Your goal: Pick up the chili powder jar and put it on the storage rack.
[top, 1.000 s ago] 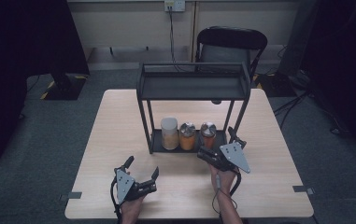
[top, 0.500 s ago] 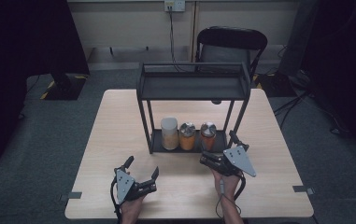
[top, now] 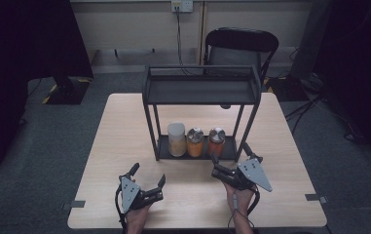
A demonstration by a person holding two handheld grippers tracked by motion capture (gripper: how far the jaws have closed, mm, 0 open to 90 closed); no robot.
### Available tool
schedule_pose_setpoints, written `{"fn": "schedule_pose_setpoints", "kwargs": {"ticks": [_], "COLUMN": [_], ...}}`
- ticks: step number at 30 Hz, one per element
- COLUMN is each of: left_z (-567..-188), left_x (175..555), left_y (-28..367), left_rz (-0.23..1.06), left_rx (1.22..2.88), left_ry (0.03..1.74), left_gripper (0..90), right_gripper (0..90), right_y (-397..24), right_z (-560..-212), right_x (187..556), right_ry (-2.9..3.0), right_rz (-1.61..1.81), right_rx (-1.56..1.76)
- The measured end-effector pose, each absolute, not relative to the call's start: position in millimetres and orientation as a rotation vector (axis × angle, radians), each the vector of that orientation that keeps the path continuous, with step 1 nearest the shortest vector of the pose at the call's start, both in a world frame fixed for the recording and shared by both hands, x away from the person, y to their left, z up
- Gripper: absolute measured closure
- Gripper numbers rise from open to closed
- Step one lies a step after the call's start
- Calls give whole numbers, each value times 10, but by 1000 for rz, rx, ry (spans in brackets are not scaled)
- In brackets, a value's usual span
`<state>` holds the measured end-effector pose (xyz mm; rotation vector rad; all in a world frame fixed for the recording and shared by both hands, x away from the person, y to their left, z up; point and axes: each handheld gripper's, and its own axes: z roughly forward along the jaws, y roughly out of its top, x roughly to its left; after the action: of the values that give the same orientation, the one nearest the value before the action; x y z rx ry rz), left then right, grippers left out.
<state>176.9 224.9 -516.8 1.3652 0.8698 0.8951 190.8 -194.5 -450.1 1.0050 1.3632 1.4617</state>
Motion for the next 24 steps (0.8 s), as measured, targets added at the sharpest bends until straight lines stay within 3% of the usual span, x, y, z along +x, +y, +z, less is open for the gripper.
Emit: {"fn": "schedule_pose_setpoints", "kwargs": {"ticks": [24], "left_z": [-5169], "left_x": [1768], "left_y": [2246], "left_rz": [897], "left_rx": [1366], "left_ry": [869], "left_gripper": [11], "right_gripper": [0], "right_y": [-2026], "right_z": [-4724], "right_x": [1568], "right_ry": [1336], "right_rz": [1389], "right_rx": [1059]}}
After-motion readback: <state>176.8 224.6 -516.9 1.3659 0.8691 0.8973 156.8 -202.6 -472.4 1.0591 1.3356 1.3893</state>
